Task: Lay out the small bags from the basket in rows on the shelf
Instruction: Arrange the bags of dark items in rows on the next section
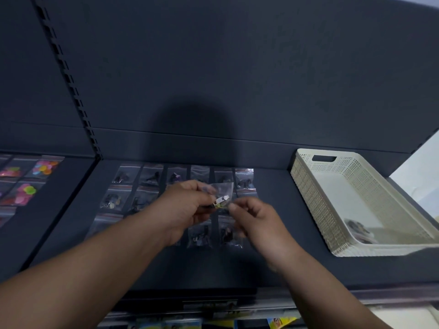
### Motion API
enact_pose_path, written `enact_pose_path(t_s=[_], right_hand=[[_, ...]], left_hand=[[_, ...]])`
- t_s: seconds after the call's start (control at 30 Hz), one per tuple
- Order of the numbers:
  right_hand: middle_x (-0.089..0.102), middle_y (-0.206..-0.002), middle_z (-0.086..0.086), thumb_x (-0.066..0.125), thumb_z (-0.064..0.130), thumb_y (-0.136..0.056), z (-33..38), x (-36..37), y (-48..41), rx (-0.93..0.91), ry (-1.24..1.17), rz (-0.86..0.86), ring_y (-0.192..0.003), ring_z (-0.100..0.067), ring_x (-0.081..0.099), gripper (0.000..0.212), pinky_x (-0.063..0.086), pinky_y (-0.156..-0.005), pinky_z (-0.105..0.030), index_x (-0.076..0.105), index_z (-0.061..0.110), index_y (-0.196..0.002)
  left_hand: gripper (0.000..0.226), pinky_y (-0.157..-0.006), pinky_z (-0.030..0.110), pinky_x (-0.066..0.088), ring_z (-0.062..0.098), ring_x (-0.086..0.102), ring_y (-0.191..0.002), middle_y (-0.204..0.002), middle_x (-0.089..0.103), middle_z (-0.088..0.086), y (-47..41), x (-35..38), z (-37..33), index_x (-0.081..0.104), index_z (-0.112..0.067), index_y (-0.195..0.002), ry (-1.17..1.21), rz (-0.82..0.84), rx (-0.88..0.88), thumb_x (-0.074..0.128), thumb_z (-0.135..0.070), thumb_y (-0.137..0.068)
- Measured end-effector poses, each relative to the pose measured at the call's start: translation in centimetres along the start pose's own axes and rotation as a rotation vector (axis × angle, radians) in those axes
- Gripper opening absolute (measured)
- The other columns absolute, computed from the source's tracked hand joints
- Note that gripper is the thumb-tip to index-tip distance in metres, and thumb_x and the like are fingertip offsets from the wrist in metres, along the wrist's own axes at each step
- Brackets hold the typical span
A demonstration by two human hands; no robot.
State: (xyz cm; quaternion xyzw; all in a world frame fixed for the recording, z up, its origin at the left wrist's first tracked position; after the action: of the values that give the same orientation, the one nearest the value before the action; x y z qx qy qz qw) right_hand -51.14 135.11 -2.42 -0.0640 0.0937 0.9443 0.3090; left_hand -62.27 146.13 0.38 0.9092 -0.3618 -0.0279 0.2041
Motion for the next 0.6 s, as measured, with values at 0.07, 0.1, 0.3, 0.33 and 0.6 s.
enact_pose_path(t_s=[0.07,0.1,0.3,0.33,0.6], right_hand=[[0.064,-0.081,-0.004,0.063,0.016,-0.089,0.4,0.2,-0.1,0.097,-0.212,0.046,-0.065,-0.011,0.057,0.012,0.049,-0.058,-0.022,0.065,0.007,-0.096],[0.064,-0.084,-0.007,0.063,0.012,-0.088,0.6,0.2,-0.2,0.116,-0.26,0.056,-0.064,-0.012,0.058,0.012,0.05,-0.059,-0.024,0.064,0.005,-0.097],[0.057,-0.065,-0.003,0.063,0.003,-0.085,0.9,-0.5,0.1,0.134,-0.277,0.063,-0.051,-0.009,0.053,0.009,0.042,-0.044,-0.016,0.059,0.009,-0.08],[0.057,-0.064,-0.003,0.063,0.003,-0.085,0.8,-0.6,0.2,0.142,-0.282,0.062,-0.051,-0.009,0.054,0.011,0.043,-0.044,-0.016,0.059,0.01,-0.077],[0.056,-0.061,-0.006,0.058,0.003,-0.089,1.0,-2.0,0.1,0.185,-0.496,0.043,-0.045,-0.01,0.046,0.02,0.056,-0.059,-0.029,0.05,0.015,-0.074]], left_hand=[[0.015,-0.064,0.025,0.05,0.013,0.062,-0.068,-0.077,0.066,0.005,0.0,0.5,0.0,0.063,-0.011,-0.087,-0.015,0.025,0.005,0.057,0.002,-0.087],[0.014,-0.063,0.024,0.051,0.013,0.062,-0.069,-0.078,0.067,0.005,0.0,0.6,0.0,0.063,-0.011,-0.088,-0.029,0.029,0.011,0.058,0.002,-0.087],[0.013,-0.056,0.022,0.051,0.014,0.063,-0.067,-0.08,0.067,0.006,-0.2,0.8,0.0,0.064,-0.011,-0.089,-0.091,-0.02,0.07,0.064,0.0,-0.083],[0.013,-0.056,0.022,0.05,0.013,0.062,-0.065,-0.078,0.067,0.005,-0.2,0.9,-0.1,0.064,-0.012,-0.089,-0.108,-0.032,0.082,0.065,-0.001,-0.083],[0.008,-0.059,0.026,0.047,0.015,0.06,-0.065,-0.07,0.065,0.001,-0.3,2.1,0.2,0.061,-0.014,-0.08,-0.229,0.075,0.003,0.066,-0.011,-0.084]])
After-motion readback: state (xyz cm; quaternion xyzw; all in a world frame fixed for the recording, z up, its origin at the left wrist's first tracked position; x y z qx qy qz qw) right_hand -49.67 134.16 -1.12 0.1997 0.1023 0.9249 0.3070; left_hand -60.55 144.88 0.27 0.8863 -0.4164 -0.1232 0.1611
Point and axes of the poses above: each hand's wrist, its own y-axis away from the middle knuckle, its own x-axis out of the palm, z = x × y, the point moved 3 cm from there along -y, towards the middle knuckle
